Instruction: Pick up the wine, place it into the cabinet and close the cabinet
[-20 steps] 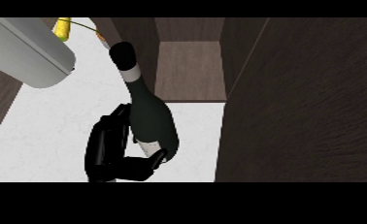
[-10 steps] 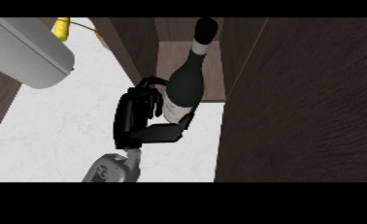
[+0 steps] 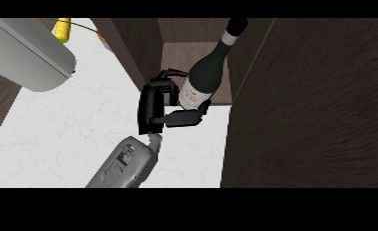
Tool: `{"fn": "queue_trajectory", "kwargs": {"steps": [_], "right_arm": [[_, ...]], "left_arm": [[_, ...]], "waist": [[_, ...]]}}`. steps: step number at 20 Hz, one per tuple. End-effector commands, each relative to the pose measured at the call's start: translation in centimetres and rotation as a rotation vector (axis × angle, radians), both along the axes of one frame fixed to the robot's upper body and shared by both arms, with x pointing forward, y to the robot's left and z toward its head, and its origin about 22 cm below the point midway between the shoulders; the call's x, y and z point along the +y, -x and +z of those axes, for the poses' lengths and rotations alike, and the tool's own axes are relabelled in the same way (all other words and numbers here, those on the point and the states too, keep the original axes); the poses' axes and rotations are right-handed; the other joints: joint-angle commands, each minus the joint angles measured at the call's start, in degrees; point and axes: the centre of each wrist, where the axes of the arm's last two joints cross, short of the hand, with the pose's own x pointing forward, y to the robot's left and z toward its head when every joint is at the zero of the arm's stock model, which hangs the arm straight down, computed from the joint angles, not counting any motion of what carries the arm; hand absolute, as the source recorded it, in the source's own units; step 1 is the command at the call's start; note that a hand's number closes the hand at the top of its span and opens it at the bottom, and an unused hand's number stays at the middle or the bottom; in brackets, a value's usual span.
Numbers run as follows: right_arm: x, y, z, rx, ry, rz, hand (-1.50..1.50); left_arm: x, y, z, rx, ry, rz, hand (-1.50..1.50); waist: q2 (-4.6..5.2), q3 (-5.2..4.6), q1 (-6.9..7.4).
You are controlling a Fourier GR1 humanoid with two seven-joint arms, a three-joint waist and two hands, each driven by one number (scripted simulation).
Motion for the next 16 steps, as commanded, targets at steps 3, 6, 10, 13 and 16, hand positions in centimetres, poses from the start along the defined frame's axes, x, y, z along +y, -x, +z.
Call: {"fn": "queue_trajectory", "kwargs": {"steps": [3, 6, 10, 13, 16], "right_arm": [[0.9, 0.5, 1.7, -0.019, -0.032, 0.015, -1.50], [0.4, 0.5, -0.4, -0.018, -0.054, 0.018, -1.50], [-0.5, 0.7, 0.4, 0.015, -0.042, 0.032, -1.50], [-0.1, 0.2, 1.3, -0.008, -0.058, 0.023, -1.50], [0.7, 0.5, -0.1, -0.005, -0.066, 0.002, -1.50]], "left_arm": [[0.9, -0.7, -4.2, 0.015, -0.041, 0.031, 1.50], [-1.8, -2.6, -2.2, 0.027, -0.055, 0.054, 1.50], [-1.4, -1.7, -4.6, 0.015, -0.054, 0.030, 1.50], [-0.5, -4.2, -4.2, 0.010, -0.016, 0.031, 1.50], [-2.2, -4.5, -2.0, 0.001, 0.000, 0.006, 1.50]], "waist": [[0.07, -0.03, 0.02], [0.12, 0.00, -0.69], [0.10, -0.02, -0.68], [0.15, -0.03, -0.54], [0.06, -0.01, -0.42]]}}
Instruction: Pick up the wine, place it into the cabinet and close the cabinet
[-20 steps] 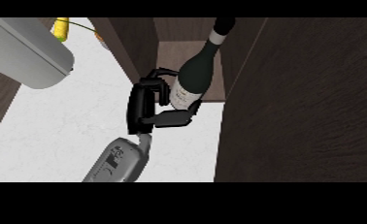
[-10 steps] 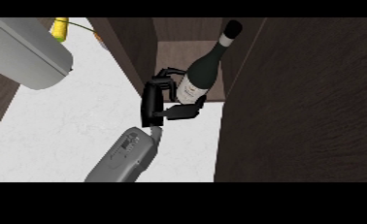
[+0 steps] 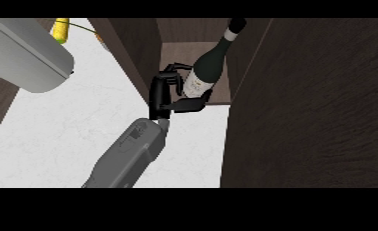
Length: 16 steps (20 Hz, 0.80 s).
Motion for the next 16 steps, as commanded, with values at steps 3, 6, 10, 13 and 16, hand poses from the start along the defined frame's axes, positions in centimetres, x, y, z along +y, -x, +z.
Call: {"fn": "queue_trajectory", "kwargs": {"steps": [3, 6, 10, 13, 16], "right_arm": [[0.1, 1.2, 0.8, -0.002, -0.018, 0.016, -1.50], [0.2, -0.1, 0.1, -0.017, -0.028, 0.024, -1.50], [-1.2, 0.3, 0.1, -0.022, -0.010, 0.009, -1.50], [-0.3, 0.9, 0.2, -0.014, 0.006, 0.038, -1.50], [0.3, -1.5, -0.9, -0.035, -0.012, 0.034, -1.50]], "left_arm": [[1.1, -2.0, -1.0, -0.026, 0.032, 0.004, 1.50], [0.1, -3.6, 0.9, -0.001, 0.057, -0.018, 1.50], [-0.1, -5.1, 1.8, 0.023, 0.035, 0.004, 1.50], [-0.2, -5.1, 1.5, 0.019, 0.019, 0.022, 1.50], [0.6, -5.6, 1.0, 0.046, 0.030, 0.016, 1.50]], "waist": [[0.17, -0.03, -0.49], [0.19, -0.01, -0.43], [0.27, 0.00, -1.08], [0.35, -0.01, -1.52], [0.73, -0.02, -1.73]]}}
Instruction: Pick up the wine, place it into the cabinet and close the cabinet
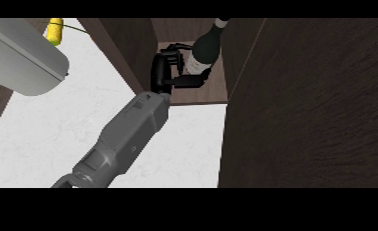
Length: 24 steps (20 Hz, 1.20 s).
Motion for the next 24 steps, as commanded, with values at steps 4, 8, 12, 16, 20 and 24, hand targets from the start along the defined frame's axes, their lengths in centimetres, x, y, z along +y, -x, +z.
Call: {"fn": "queue_trajectory", "kwargs": {"steps": [4, 8, 12, 16, 20, 24], "right_arm": [[-0.9, 0.4, 1.6, -0.032, 0.027, 0.047, -1.50], [0.7, 0.1, 0.3, -0.017, 0.002, 0.038, -1.50], [0.6, -1.5, 1.1, -0.034, 0.028, 0.037, -1.50], [1.9, -0.4, 1.3, -0.031, 0.008, 0.059, -1.50], [0.1, -1.1, 0.3, -0.047, -0.002, 0.057, -1.50], [0.1, -1.0, 0.4, -0.027, -0.002, 0.068, -1.50]], "left_arm": [[0.1, -1.8, 1.2, 0.049, -0.138, 0.061, 1.50], [0.9, -0.7, -1.0, 0.075, -0.142, 0.069, 1.50], [1.6, -1.2, -0.9, 0.098, -0.116, 0.053, 1.50], [2.9, 0.6, -3.8, 0.111, -0.147, 0.060, 1.50], [2.6, 0.2, -3.3, 0.092, -0.155, 0.094, 1.50], [2.6, 0.1, -3.2, 0.062, -0.169, 0.097, 1.50]], "waist": [[0.27, -0.01, -1.31], [0.45, -0.03, -1.62], [0.63, -0.06, -1.04], [0.93, -0.13, -2.46], [1.21, -0.06, -3.61], [1.07, -0.09, -3.60]]}}
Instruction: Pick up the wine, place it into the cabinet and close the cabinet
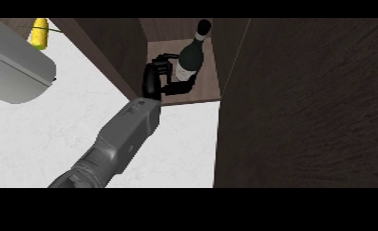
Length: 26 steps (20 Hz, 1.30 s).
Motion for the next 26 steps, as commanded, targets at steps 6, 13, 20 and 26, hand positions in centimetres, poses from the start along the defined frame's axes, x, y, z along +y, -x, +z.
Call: {"fn": "queue_trajectory", "kwargs": {"steps": [6, 13, 20, 26], "right_arm": [[0.4, -0.4, 0.7, -0.006, -0.007, -0.003, -1.50], [-0.2, 0.1, -0.3, -0.007, -0.013, 0.005, -1.50], [0.2, 0.5, 0.0, 0.005, -0.016, 0.030, -1.50], [-0.4, 0.0, 0.0, -0.003, -0.014, 0.008, -1.50]], "left_arm": [[0.4, -0.6, 0.3, -0.052, 0.002, -0.002, 1.50], [-0.2, -2.3, 2.8, -0.056, 0.001, -0.013, 1.50], [-0.5, -3.3, 4.4, -0.071, 0.005, 0.009, 1.50], [-0.1, -4.5, 6.3, -0.092, -0.047, 0.008, 1.50]], "waist": [[0.39, -0.09, -0.31], [0.43, 0.03, -0.88], [0.75, 0.00, -1.22], [0.71, 0.05, -0.35]]}}
